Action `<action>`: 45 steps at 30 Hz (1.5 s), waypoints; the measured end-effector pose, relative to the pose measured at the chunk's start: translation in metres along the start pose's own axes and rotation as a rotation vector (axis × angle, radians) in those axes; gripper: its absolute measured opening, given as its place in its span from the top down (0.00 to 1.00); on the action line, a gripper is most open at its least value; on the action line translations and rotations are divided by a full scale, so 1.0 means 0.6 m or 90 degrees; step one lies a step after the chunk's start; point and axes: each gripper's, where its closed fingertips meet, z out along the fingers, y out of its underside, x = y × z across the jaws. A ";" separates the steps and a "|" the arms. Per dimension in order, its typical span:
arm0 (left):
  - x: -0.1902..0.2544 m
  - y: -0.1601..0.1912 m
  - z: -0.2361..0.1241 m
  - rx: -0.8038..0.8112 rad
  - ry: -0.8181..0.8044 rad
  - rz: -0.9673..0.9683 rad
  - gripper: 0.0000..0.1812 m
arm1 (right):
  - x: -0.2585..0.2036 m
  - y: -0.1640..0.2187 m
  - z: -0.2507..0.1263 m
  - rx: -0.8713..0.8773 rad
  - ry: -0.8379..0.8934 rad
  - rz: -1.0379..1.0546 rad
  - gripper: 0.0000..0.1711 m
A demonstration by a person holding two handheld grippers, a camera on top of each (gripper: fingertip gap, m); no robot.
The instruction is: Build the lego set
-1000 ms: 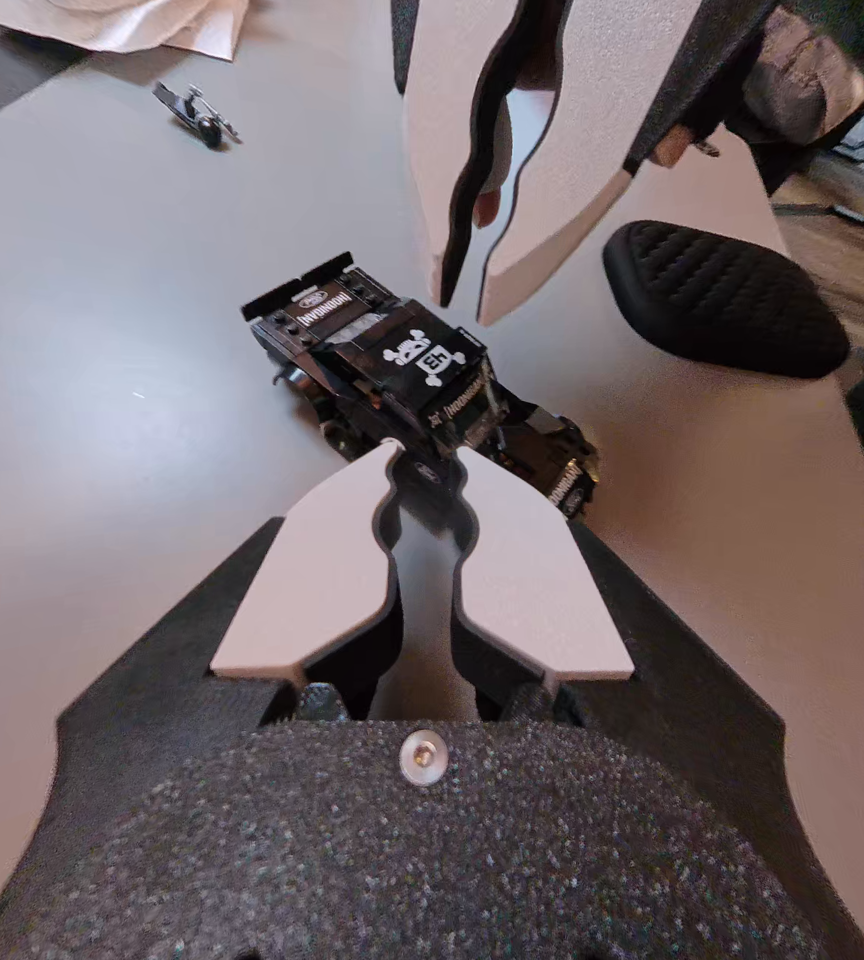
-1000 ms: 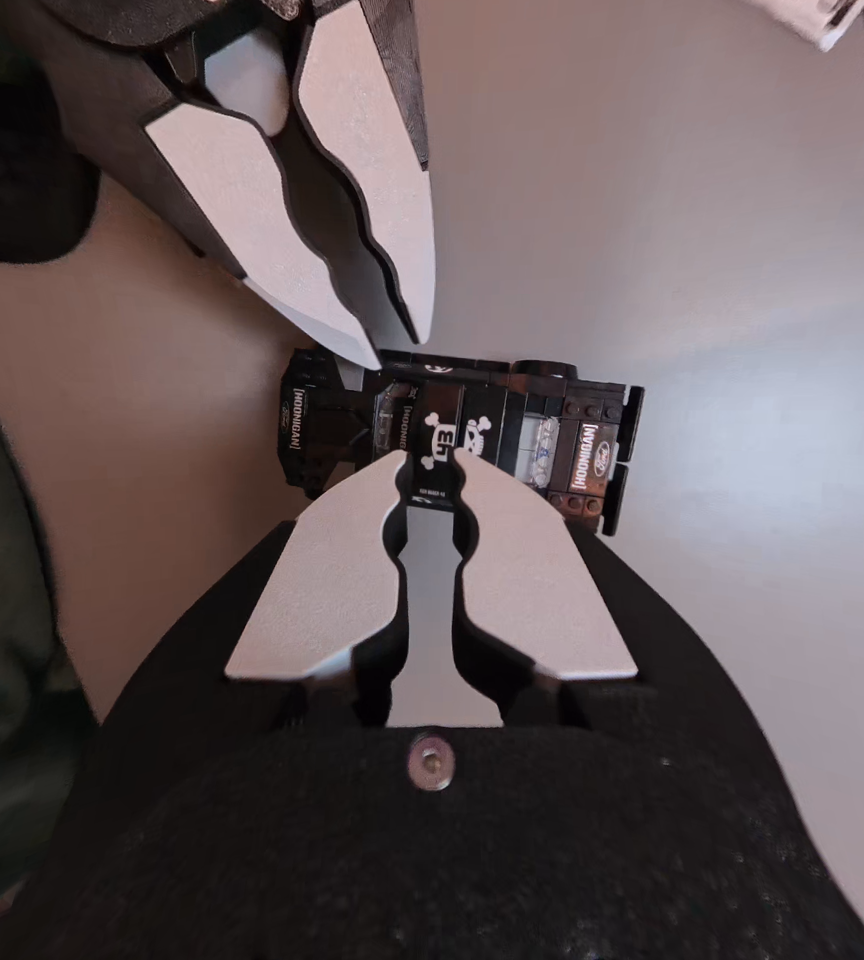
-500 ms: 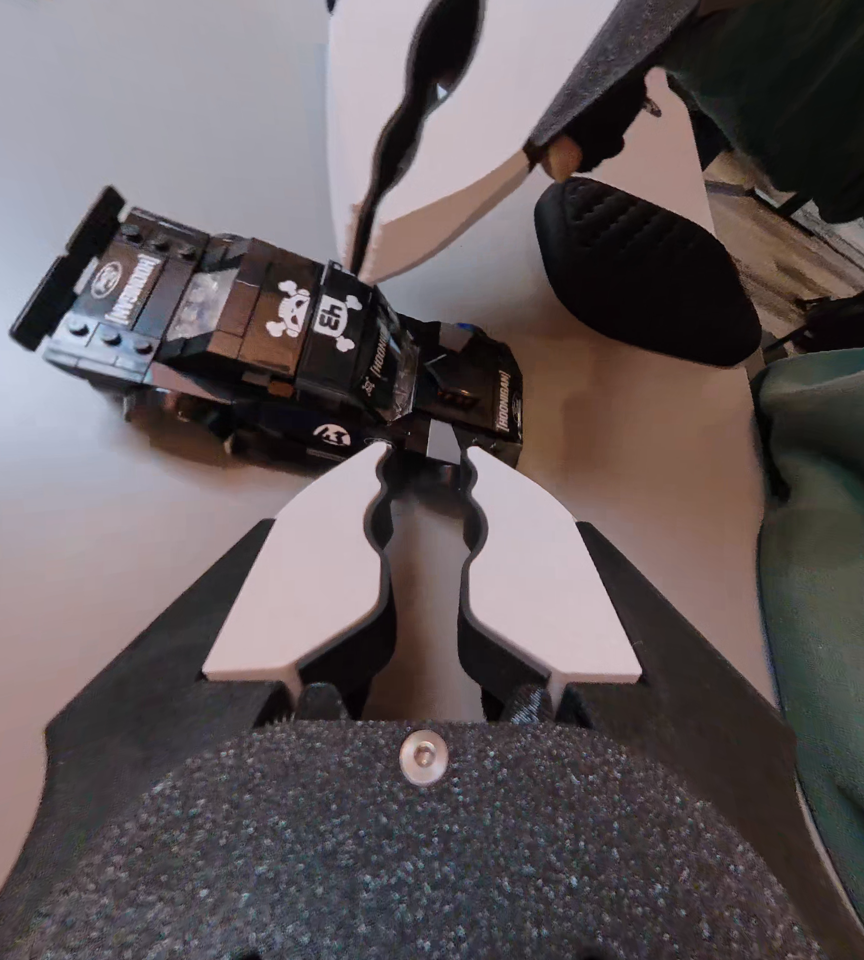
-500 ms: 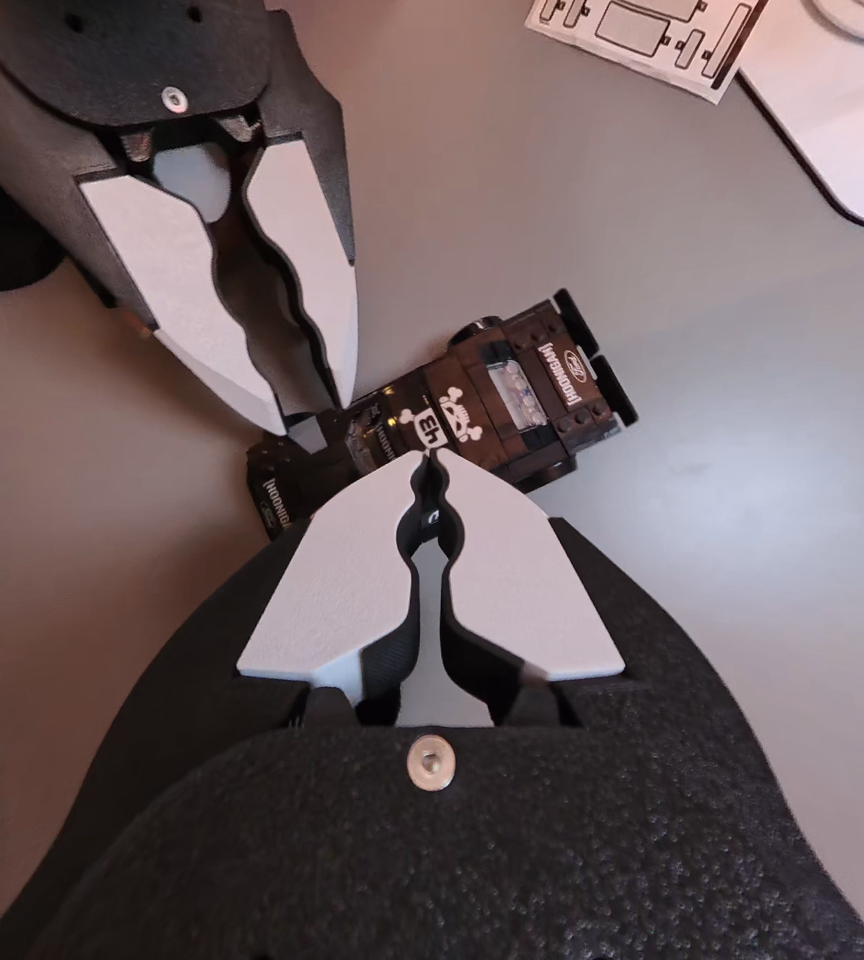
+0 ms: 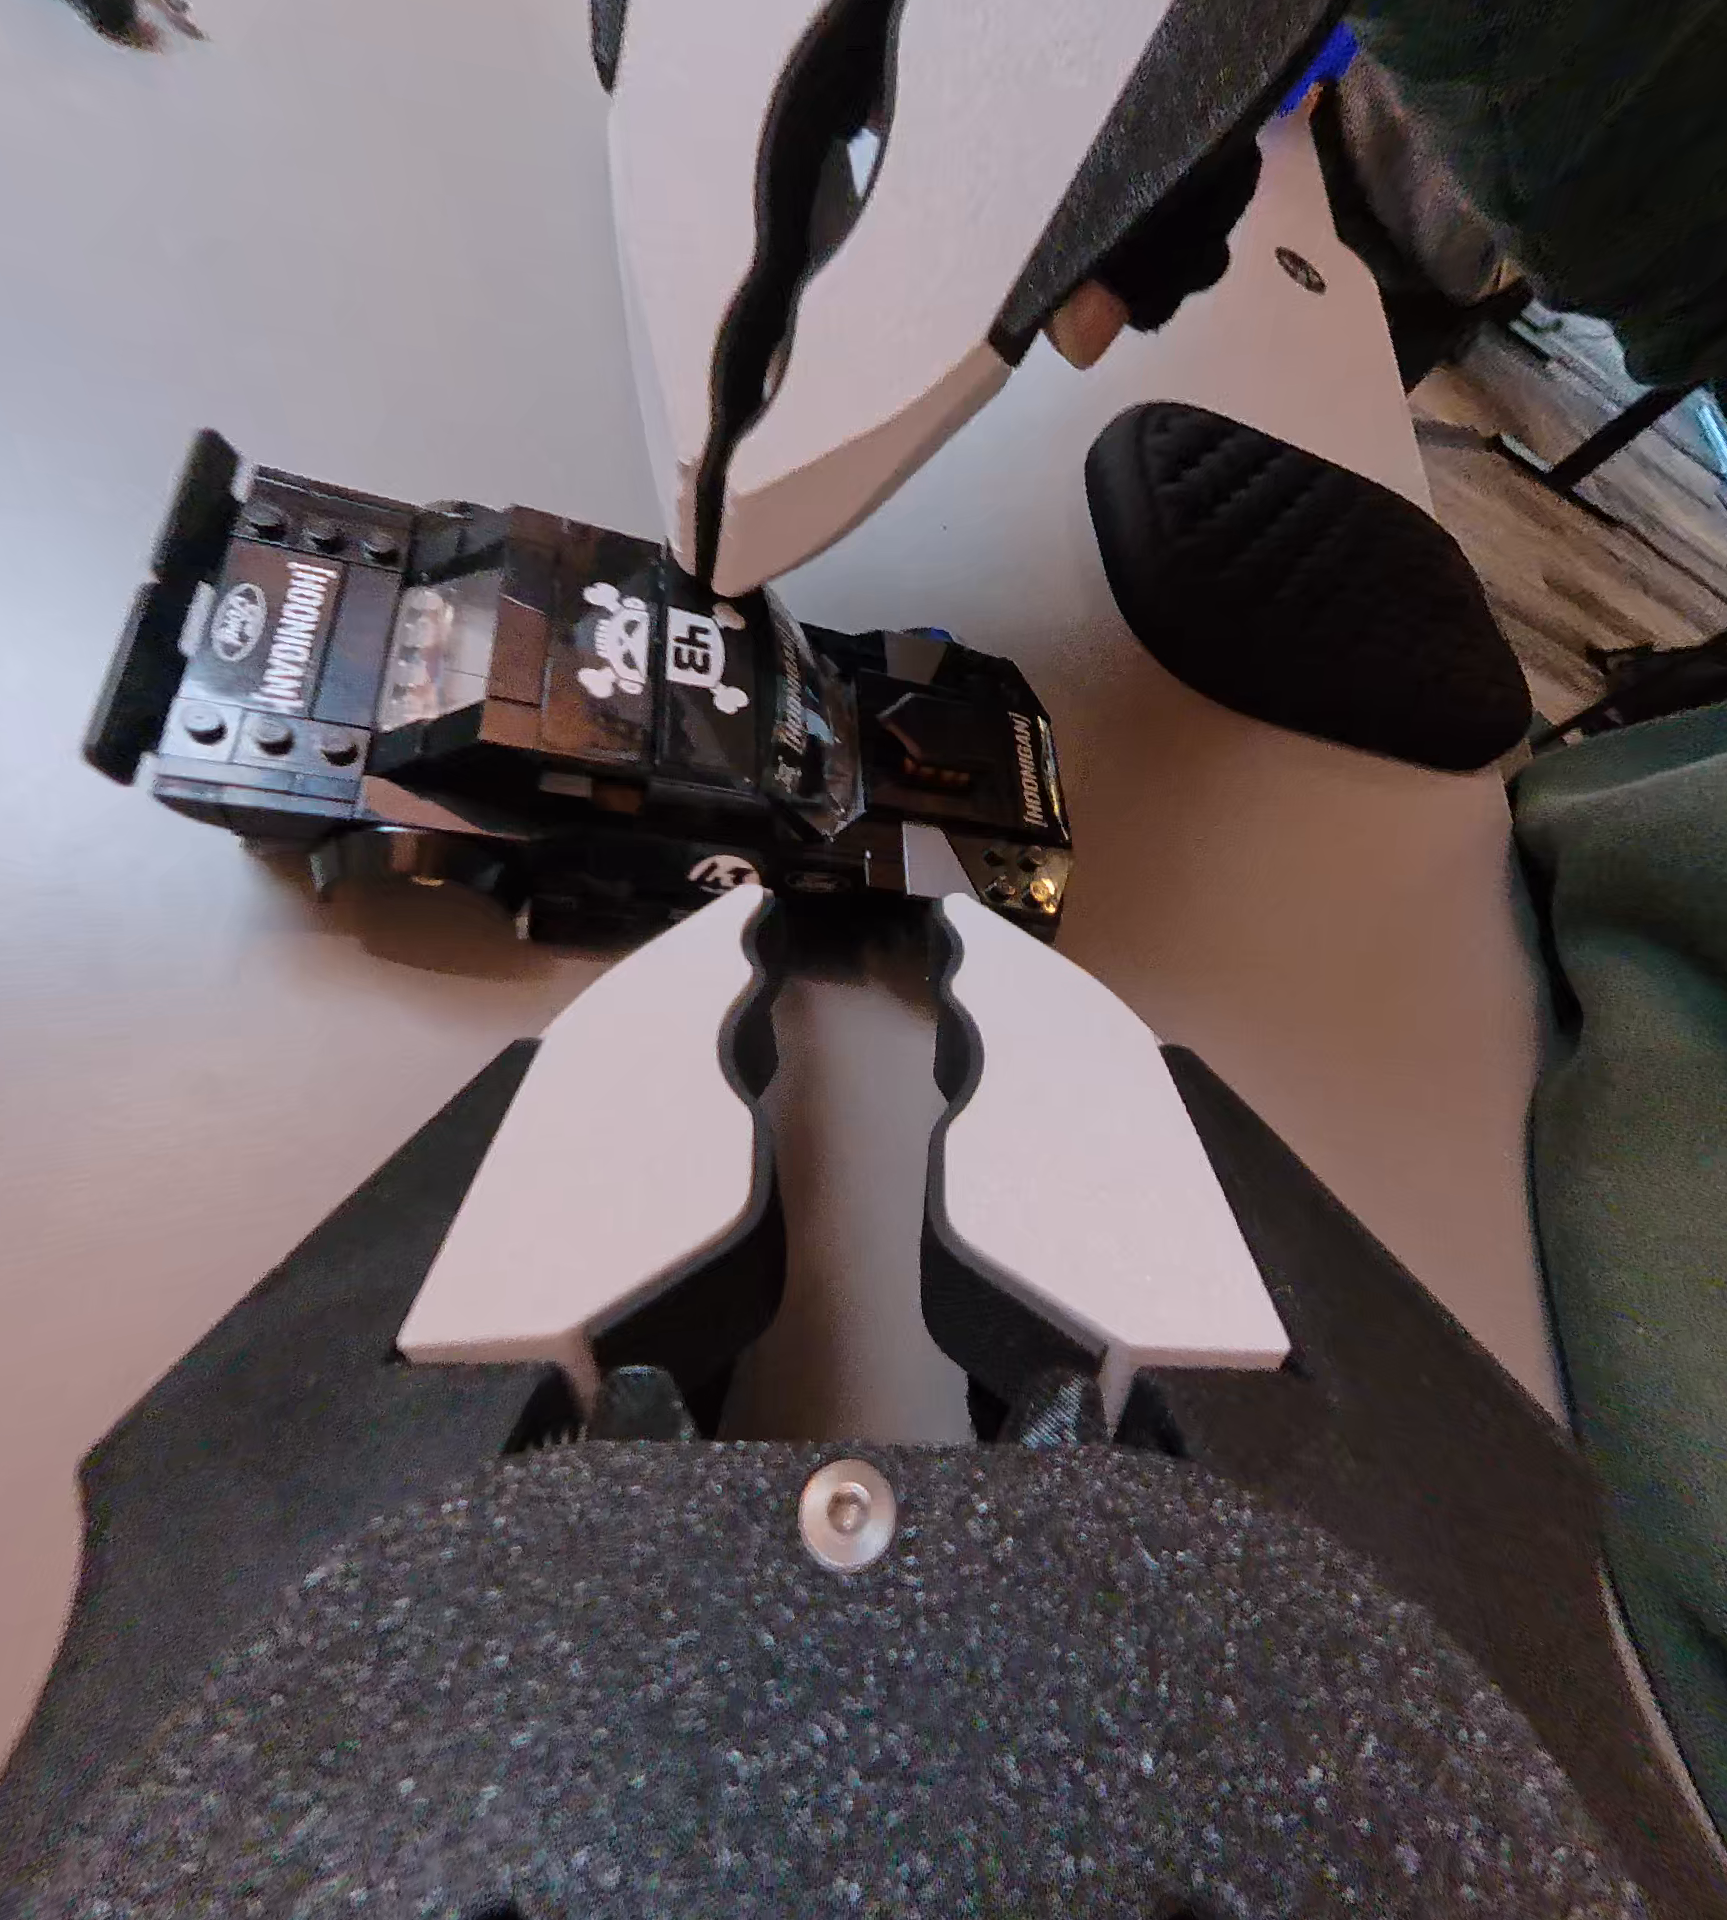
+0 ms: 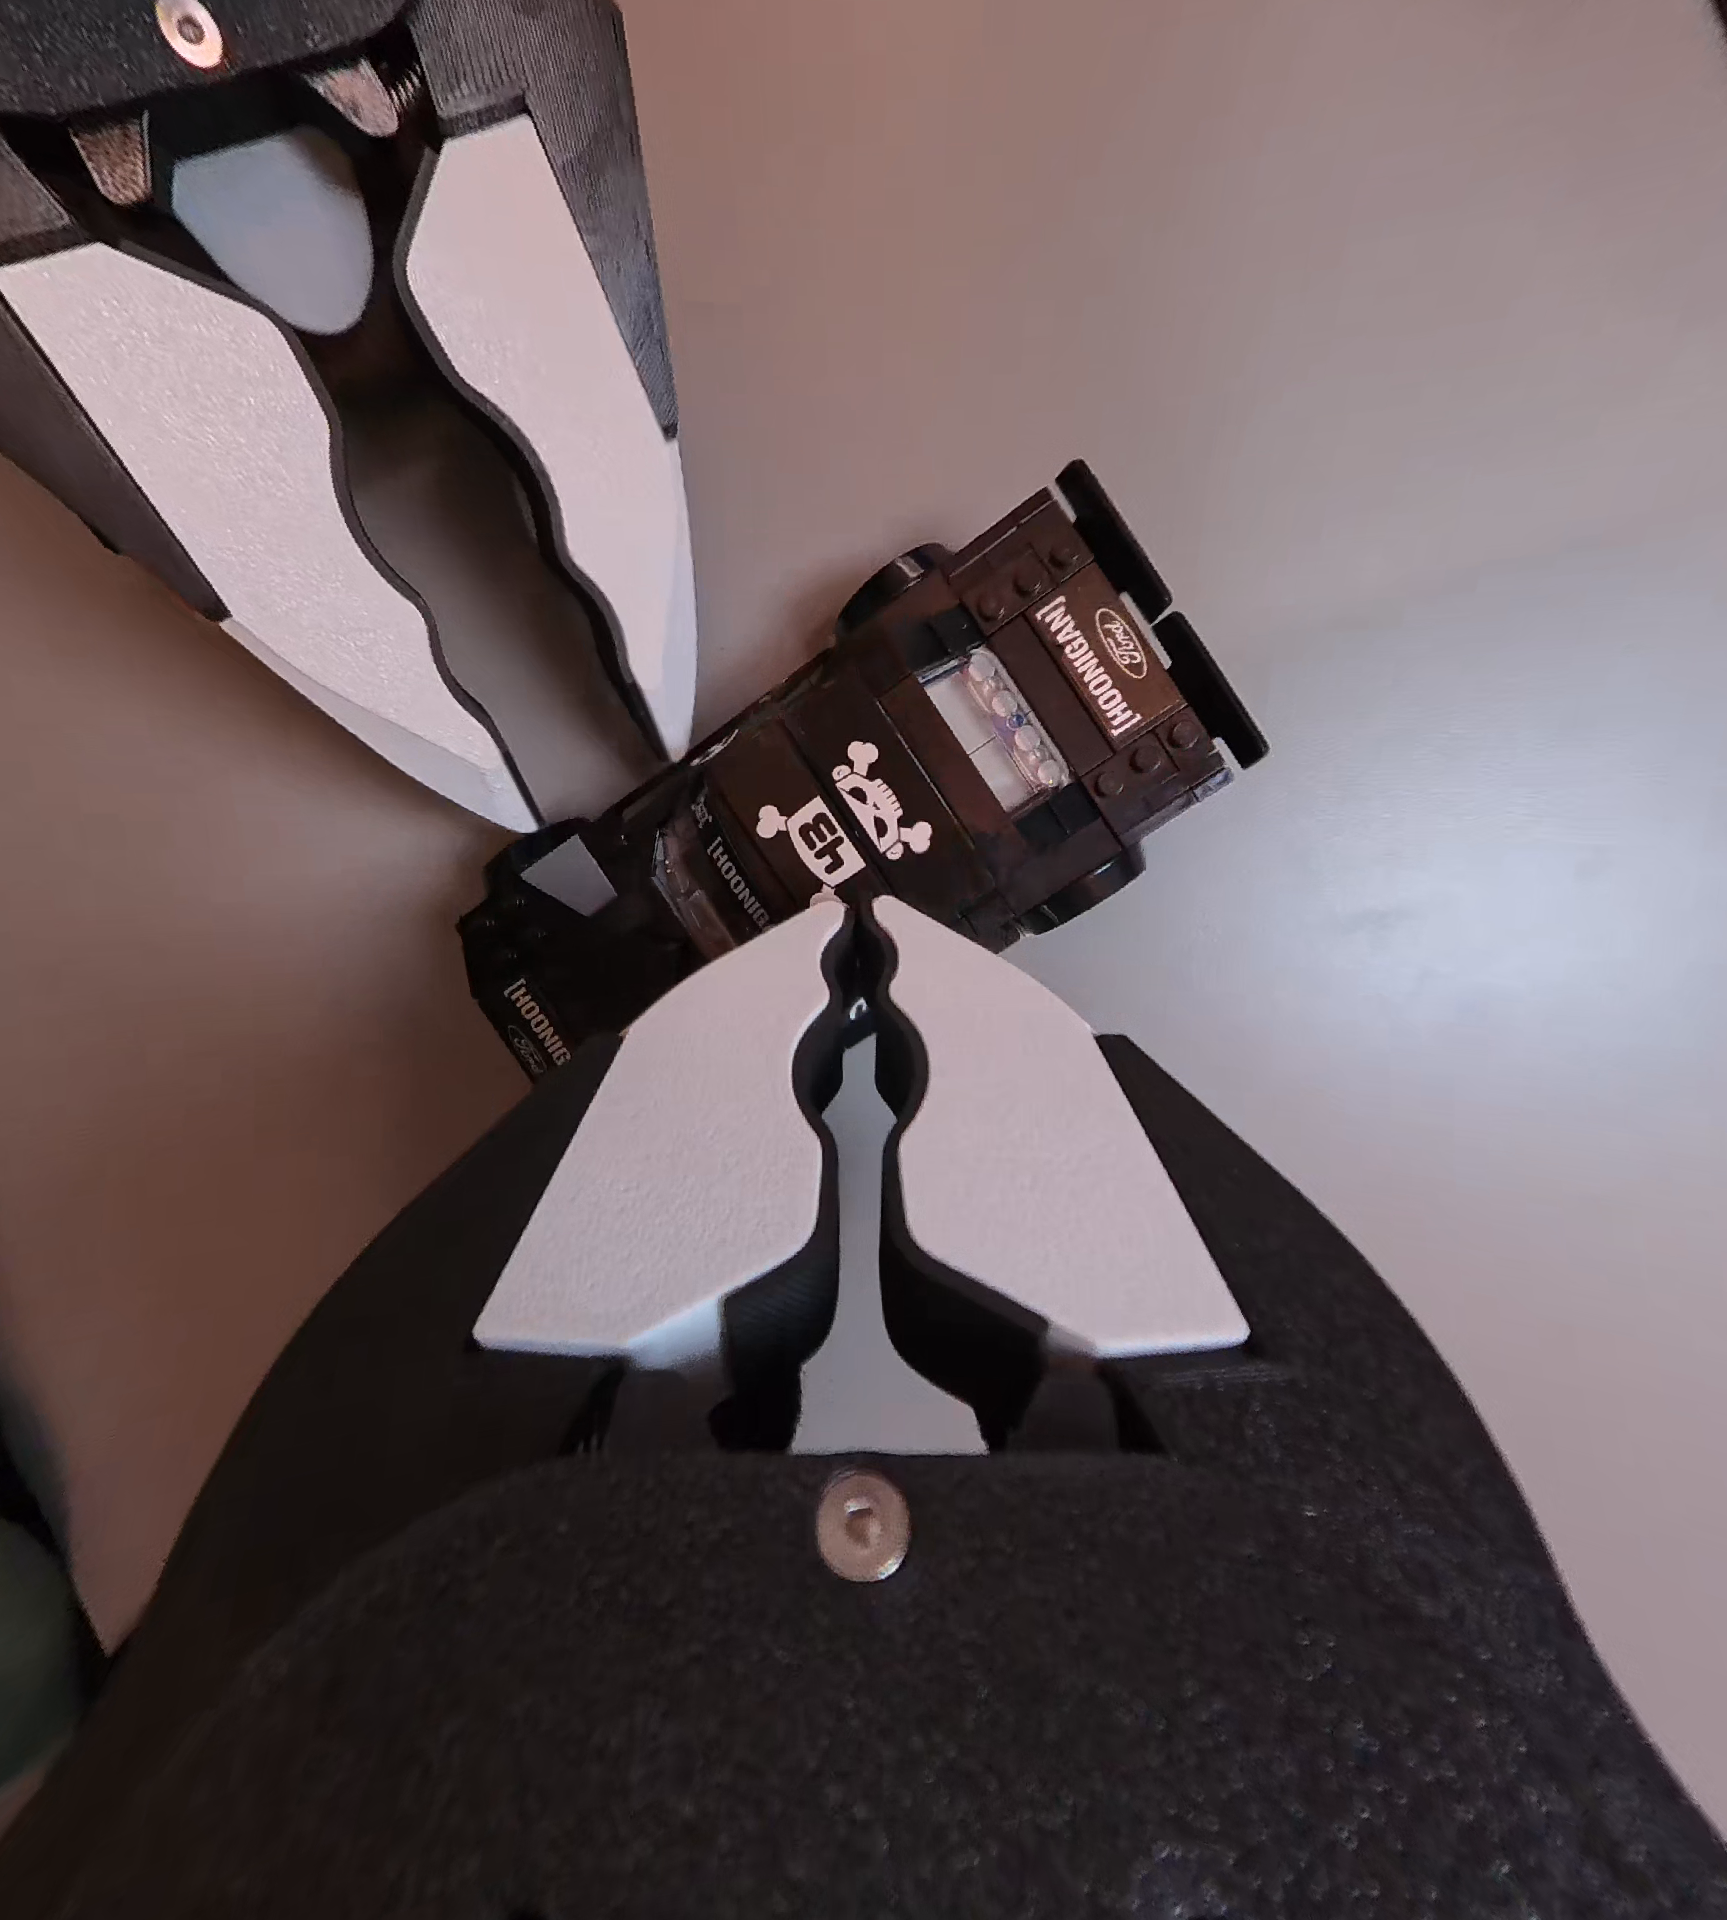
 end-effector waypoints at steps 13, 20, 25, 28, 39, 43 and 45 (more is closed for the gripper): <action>-0.017 -0.014 -0.001 0.037 -0.036 -0.007 0.85 | 0.000 0.002 0.004 -0.124 -0.022 0.004 1.00; -0.019 -0.014 -0.001 0.037 -0.040 -0.008 0.87 | 0.000 0.003 0.004 -0.159 0.021 -0.029 1.00; -0.017 -0.014 -0.001 0.037 -0.041 -0.002 0.85 | -0.001 -0.004 0.002 -0.123 0.032 -0.044 1.00; -0.018 -0.014 -0.001 0.038 -0.048 0.003 0.84 | -0.017 -0.037 -0.002 -0.043 0.017 -0.058 1.00; -0.018 -0.014 0.000 0.038 -0.054 0.004 0.84 | -0.027 -0.037 0.023 -0.060 -0.006 -0.061 1.00; -0.018 -0.014 0.000 0.039 -0.054 0.004 0.84 | -0.027 -0.036 0.024 -0.070 -0.011 -0.049 1.00; -0.018 -0.014 0.000 0.039 -0.054 0.003 0.84 | -0.027 -0.036 0.025 -0.080 -0.011 -0.044 1.00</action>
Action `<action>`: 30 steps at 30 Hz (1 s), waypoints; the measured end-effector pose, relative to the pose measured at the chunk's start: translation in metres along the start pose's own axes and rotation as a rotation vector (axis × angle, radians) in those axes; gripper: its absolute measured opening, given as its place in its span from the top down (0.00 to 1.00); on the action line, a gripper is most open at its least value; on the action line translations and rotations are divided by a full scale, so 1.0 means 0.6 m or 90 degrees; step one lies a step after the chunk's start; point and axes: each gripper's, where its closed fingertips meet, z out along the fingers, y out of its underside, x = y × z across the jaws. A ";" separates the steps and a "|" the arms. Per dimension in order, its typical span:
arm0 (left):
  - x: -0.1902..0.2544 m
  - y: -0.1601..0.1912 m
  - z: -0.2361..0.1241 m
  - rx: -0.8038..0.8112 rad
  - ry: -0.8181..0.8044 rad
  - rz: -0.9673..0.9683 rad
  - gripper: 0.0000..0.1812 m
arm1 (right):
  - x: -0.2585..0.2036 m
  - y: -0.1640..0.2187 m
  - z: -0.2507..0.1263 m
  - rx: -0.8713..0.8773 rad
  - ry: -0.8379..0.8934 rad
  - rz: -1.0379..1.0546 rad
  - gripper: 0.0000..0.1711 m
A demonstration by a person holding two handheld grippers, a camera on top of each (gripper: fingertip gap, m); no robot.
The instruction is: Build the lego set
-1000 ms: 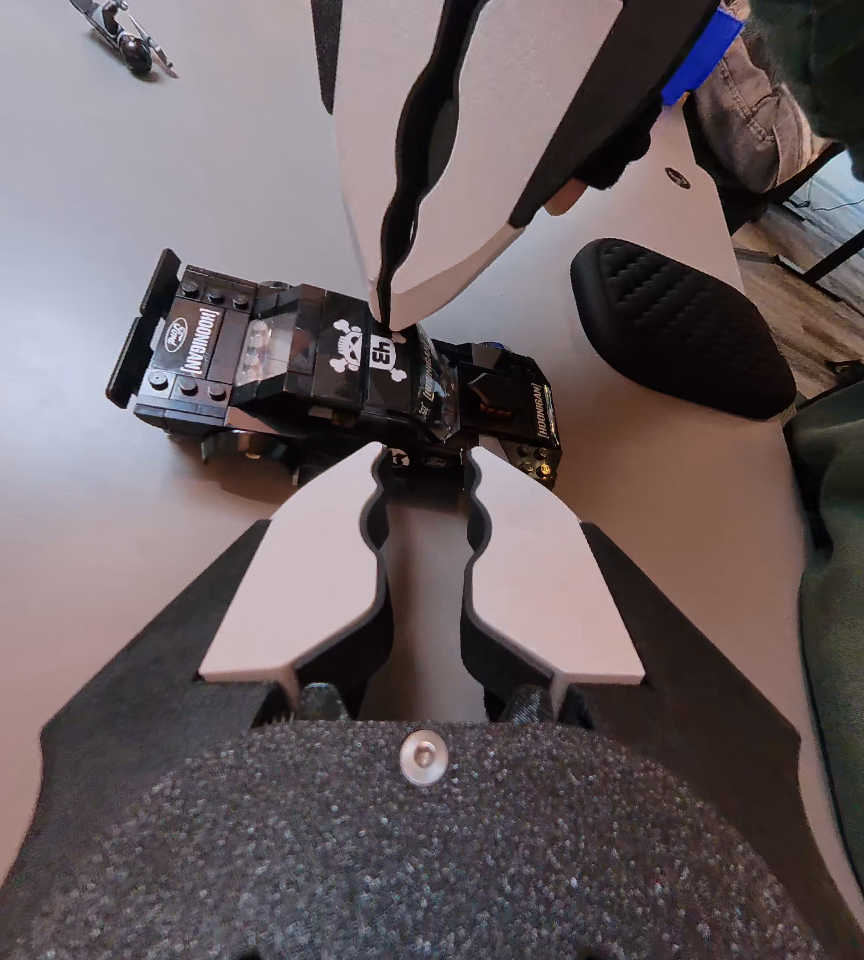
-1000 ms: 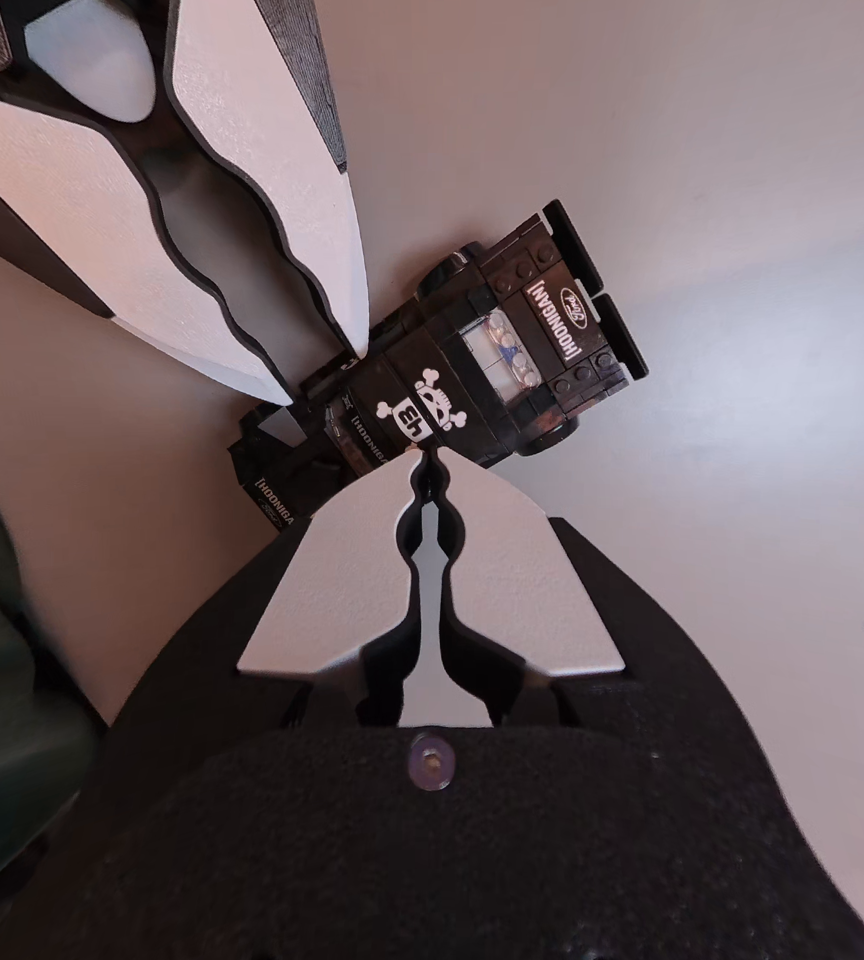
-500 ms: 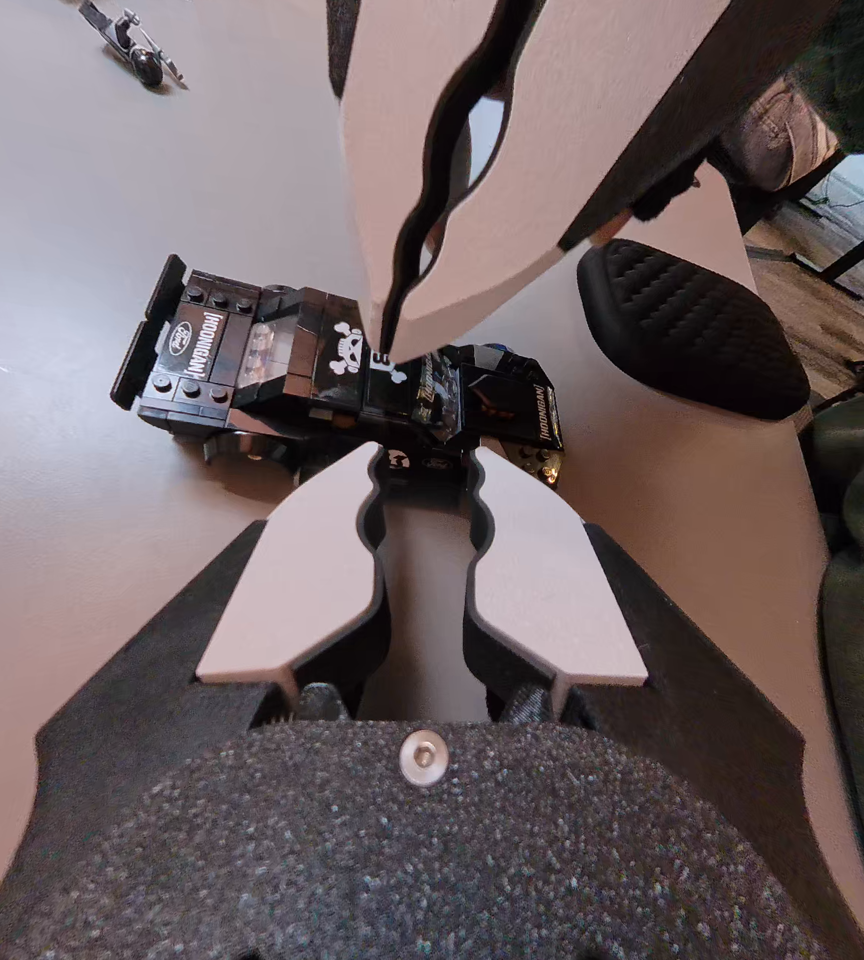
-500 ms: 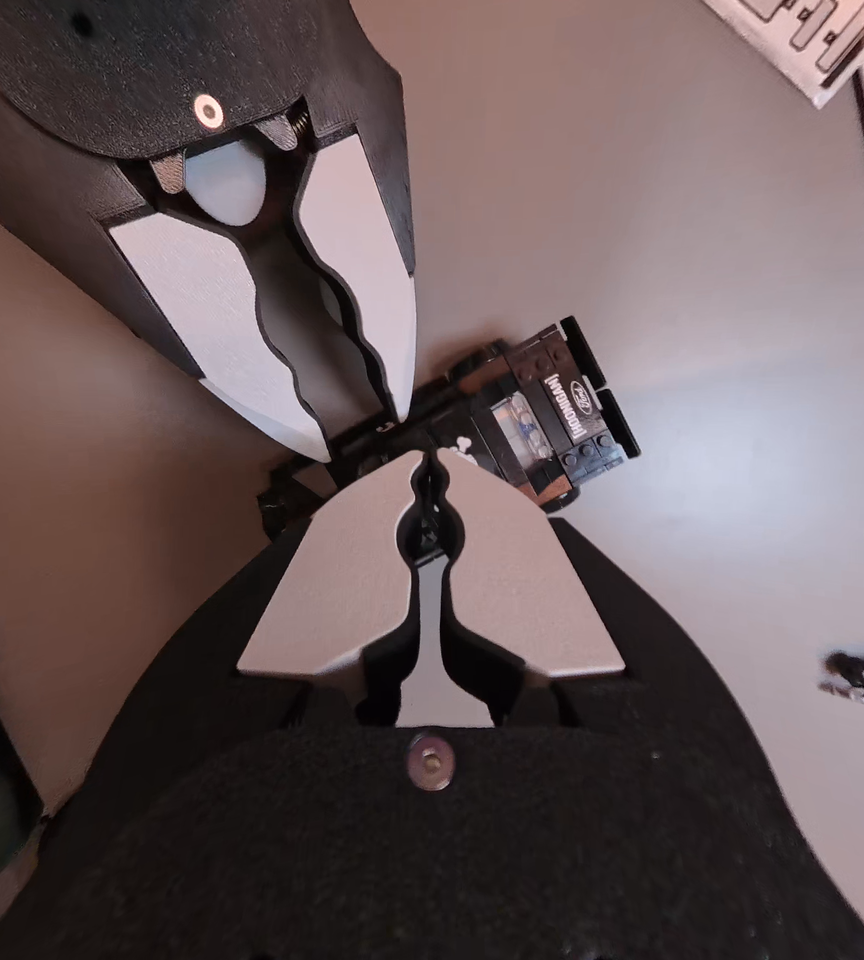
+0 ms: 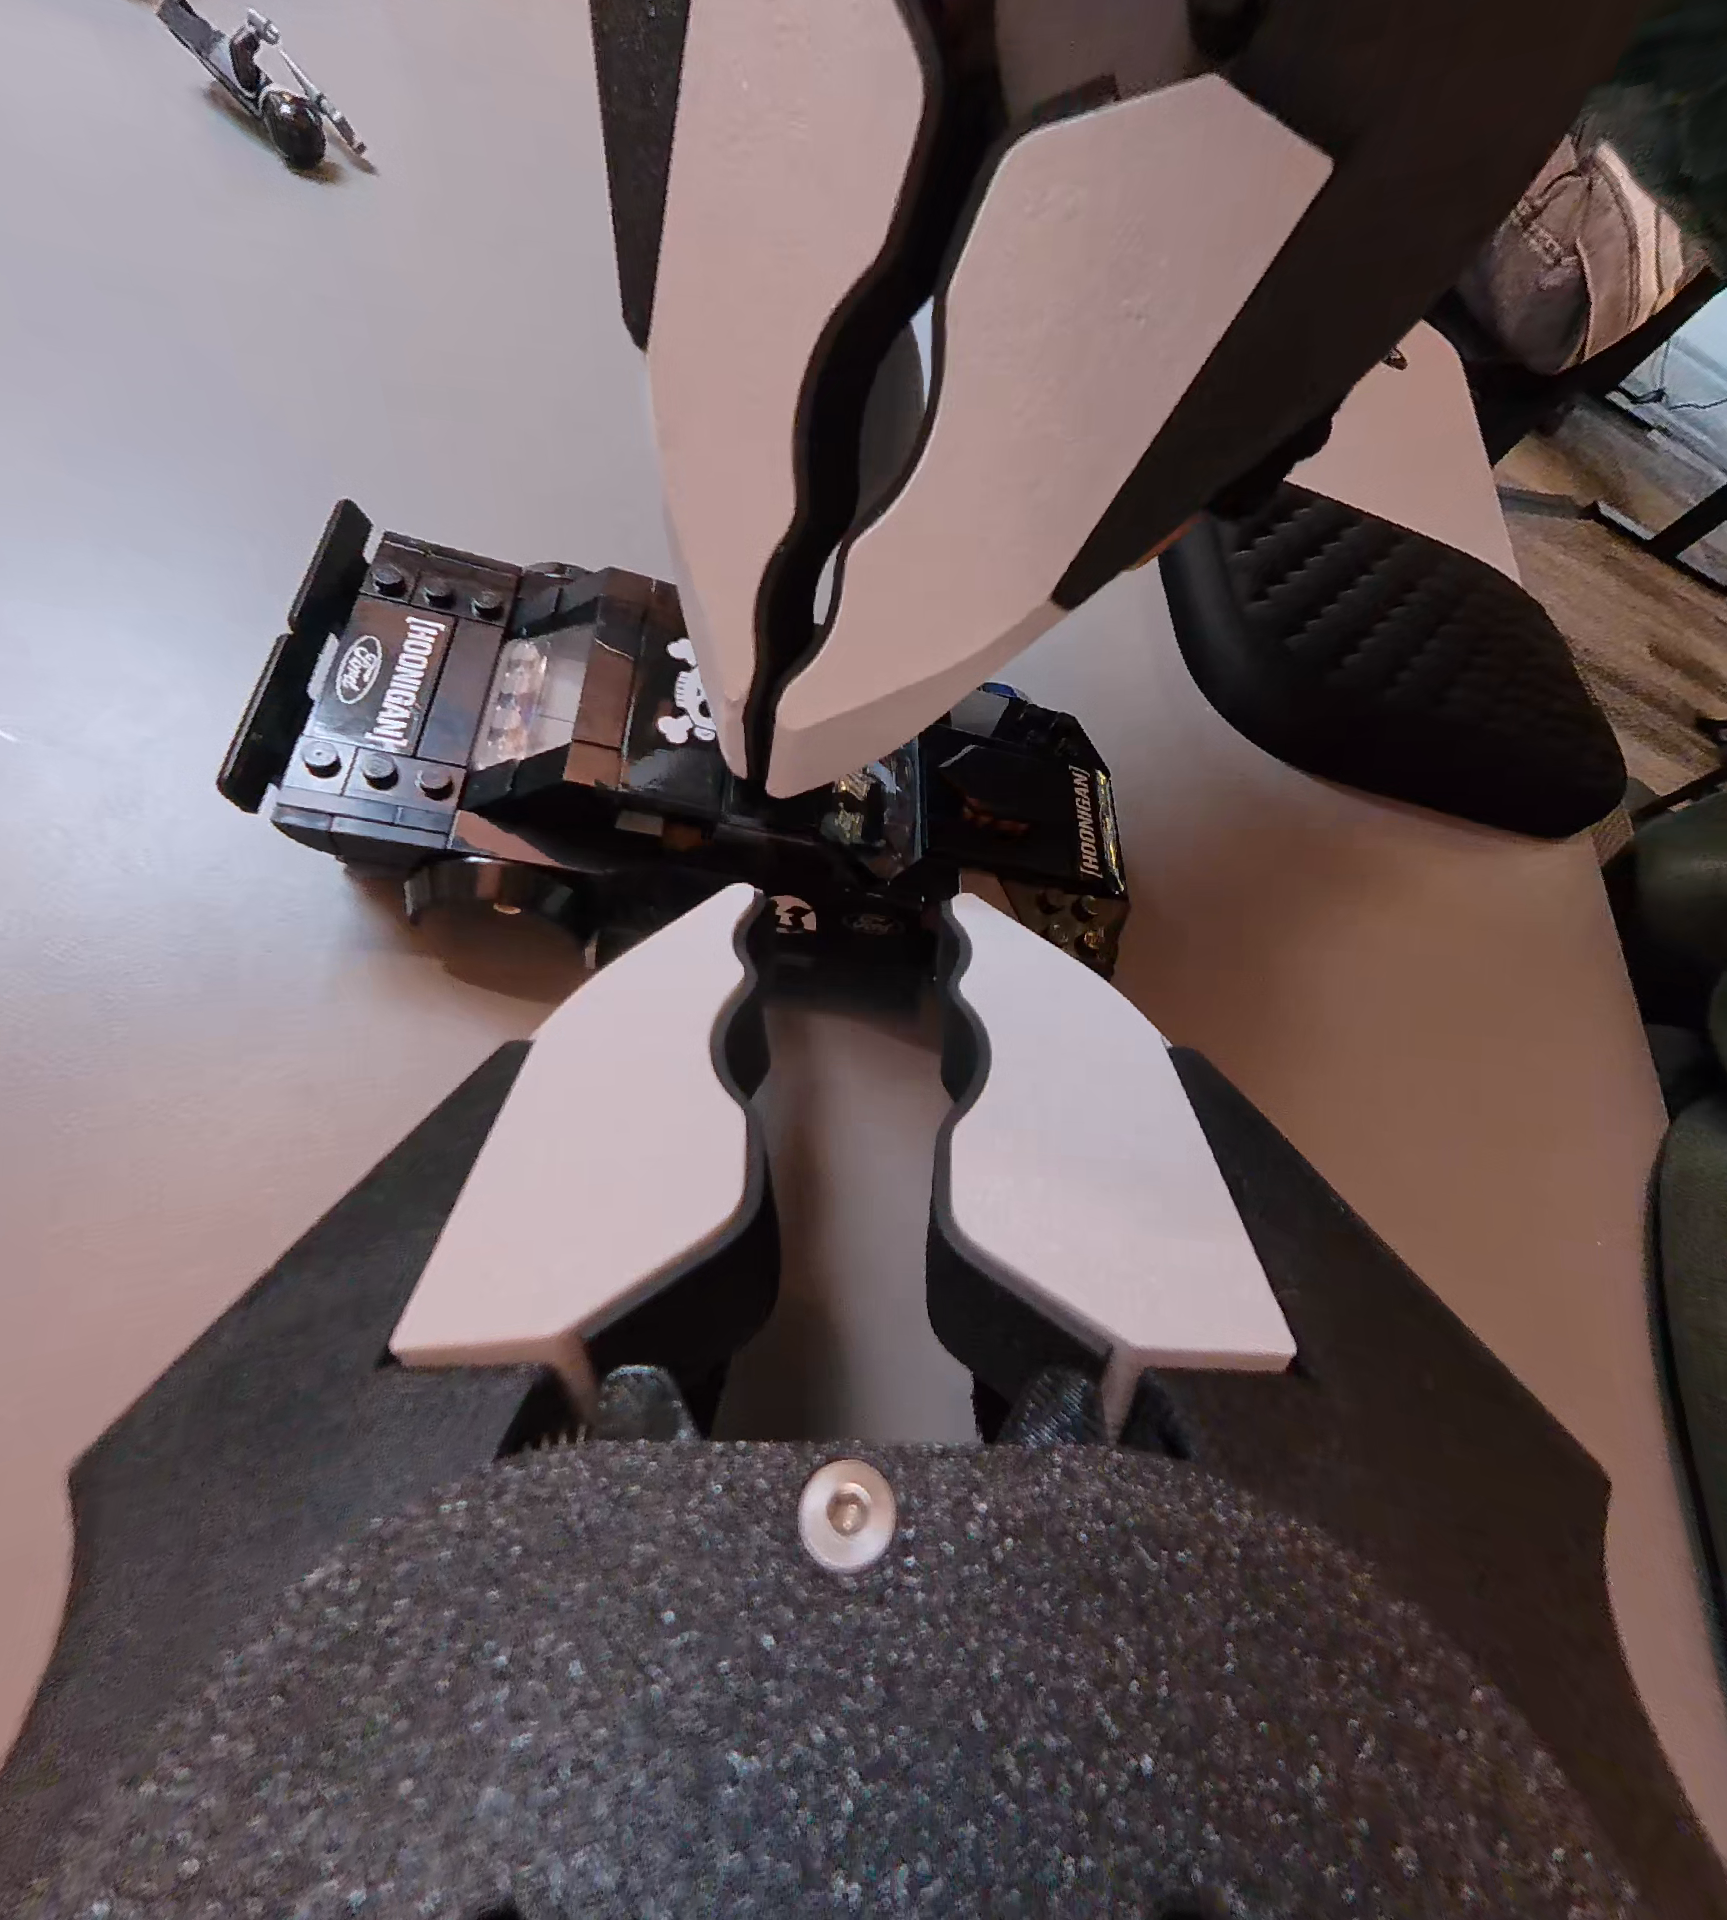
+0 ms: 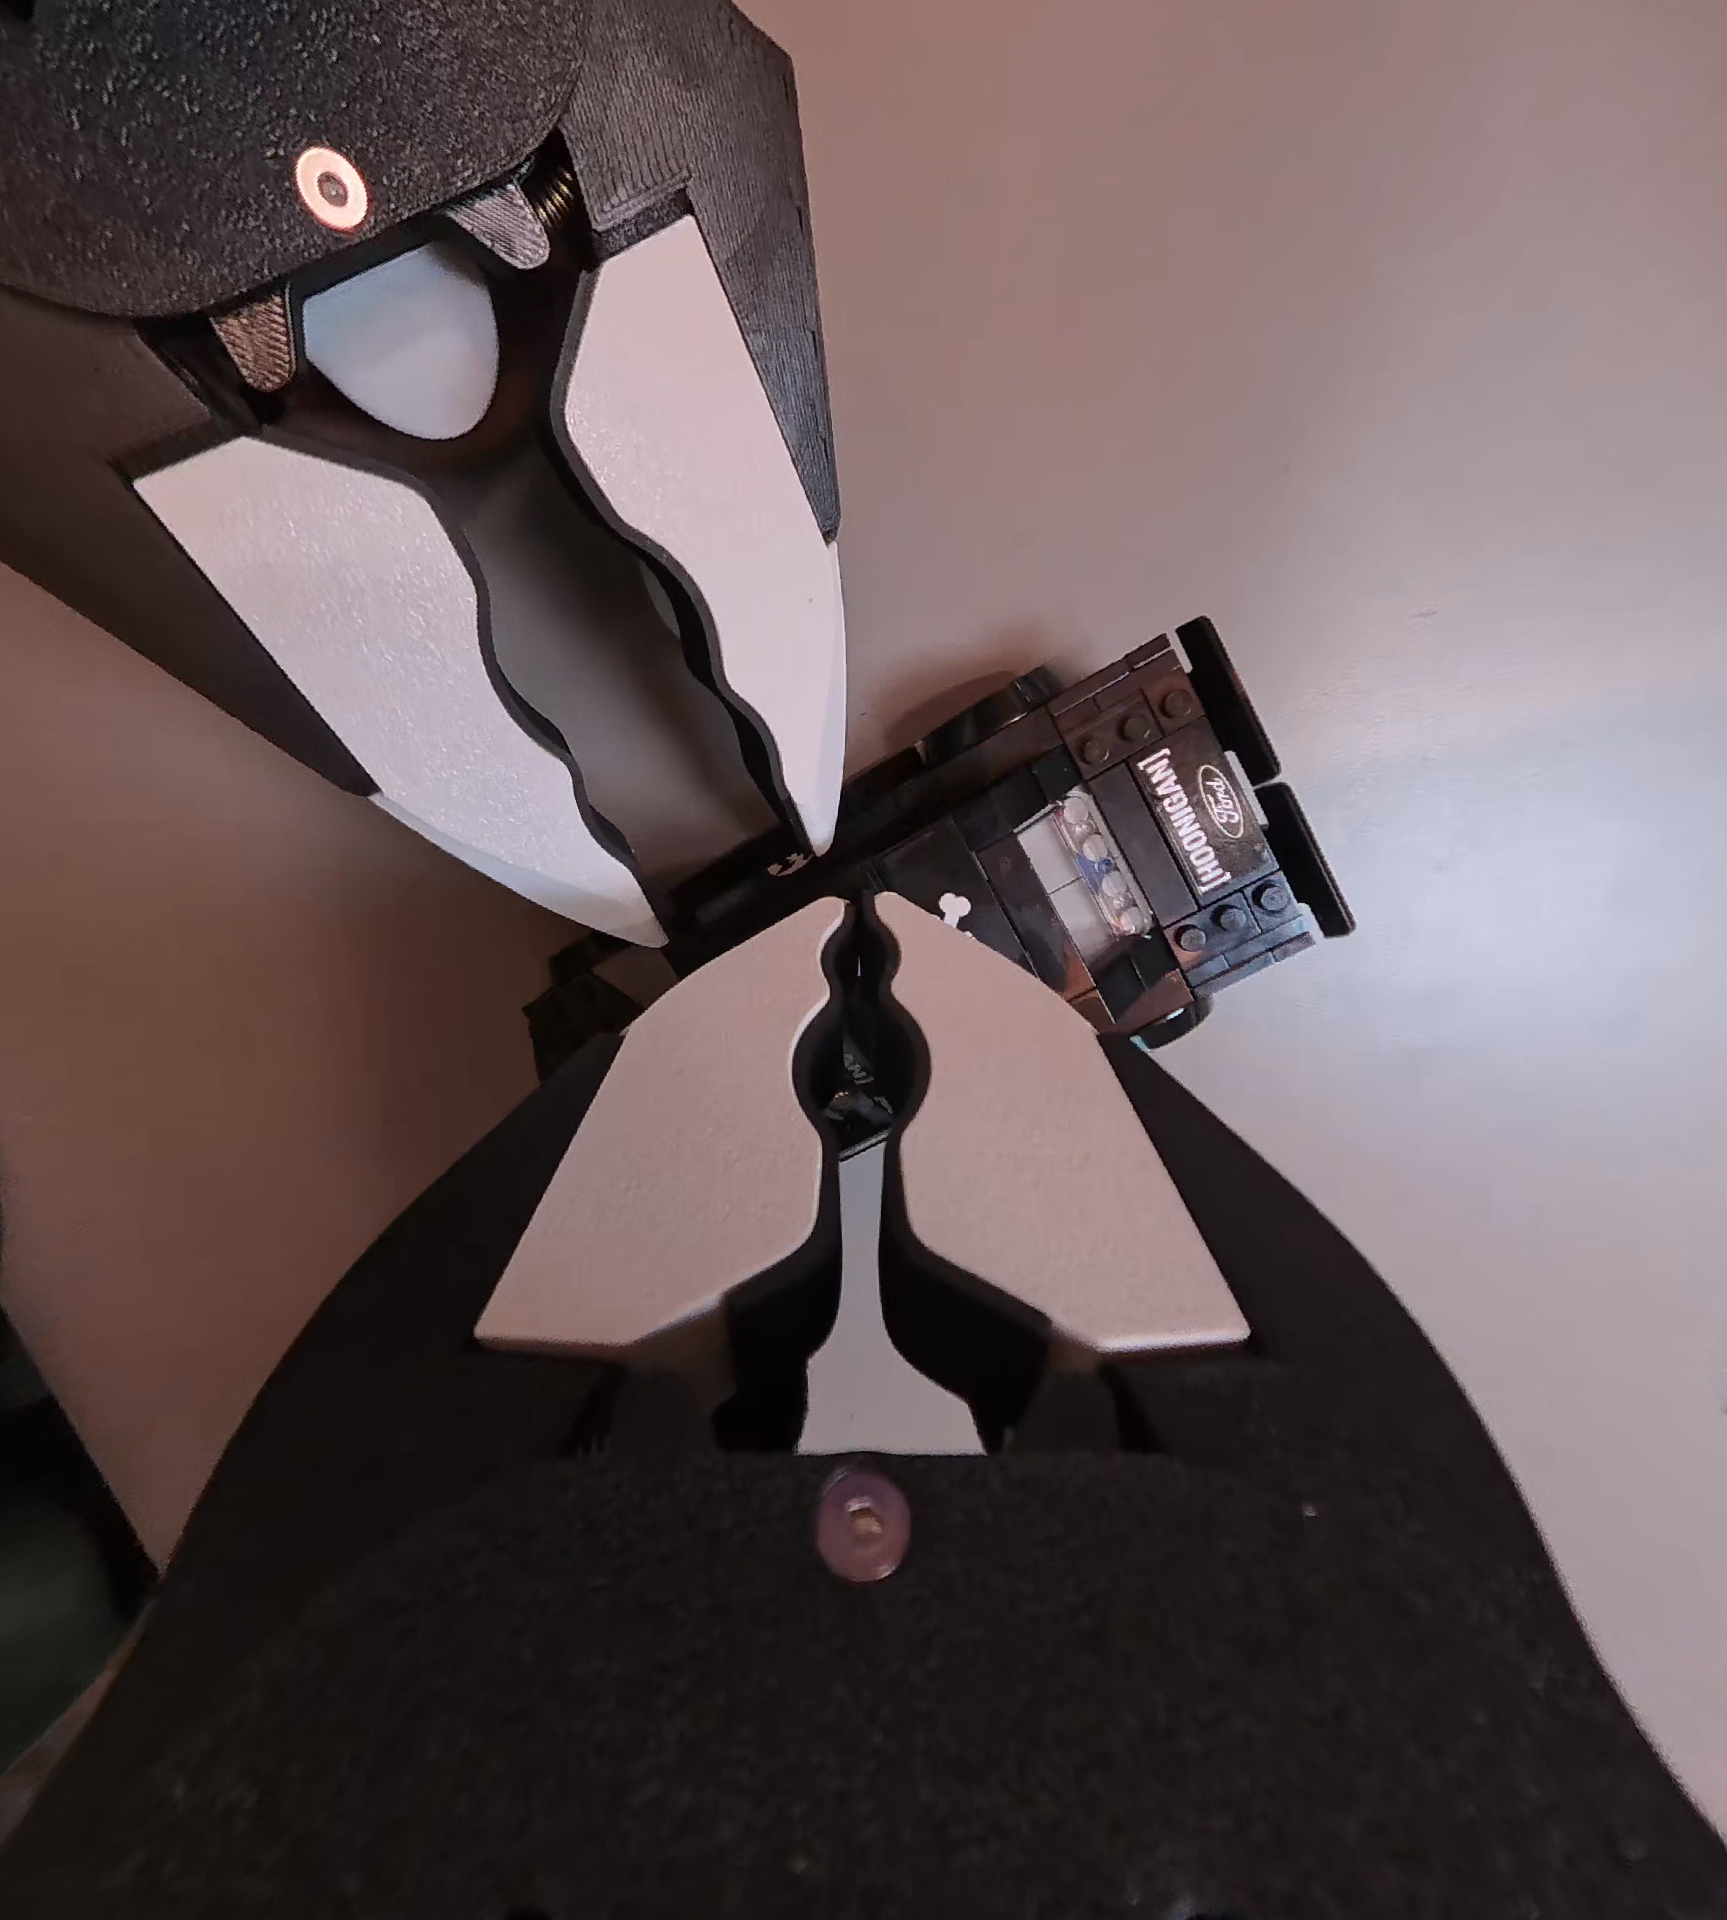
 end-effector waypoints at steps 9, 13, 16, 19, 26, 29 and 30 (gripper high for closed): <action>0.003 0.000 0.000 0.000 0.002 0.004 0.84 | 0.000 0.002 0.001 -0.035 -0.001 0.015 1.00; 0.003 0.000 0.000 0.001 0.002 0.005 0.84 | 0.000 0.000 0.001 -0.044 0.005 0.012 1.00; 0.003 -0.001 -0.001 0.006 0.004 0.000 0.83 | -0.001 -0.002 0.000 -0.006 0.002 0.002 1.00; 0.003 -0.003 -0.003 0.013 0.004 0.001 0.82 | 0.003 -0.012 -0.025 0.093 -0.007 0.023 1.00; -0.002 -0.011 -0.007 0.034 -0.001 -0.006 0.82 | 0.044 0.034 -0.057 0.182 0.029 0.097 1.00; -0.003 -0.012 -0.007 0.037 -0.001 -0.008 0.82 | 0.031 0.035 -0.045 0.183 0.023 0.078 1.00; -0.004 -0.012 -0.007 0.037 -0.002 -0.009 0.82 | 0.027 0.034 -0.041 0.179 0.020 0.071 1.00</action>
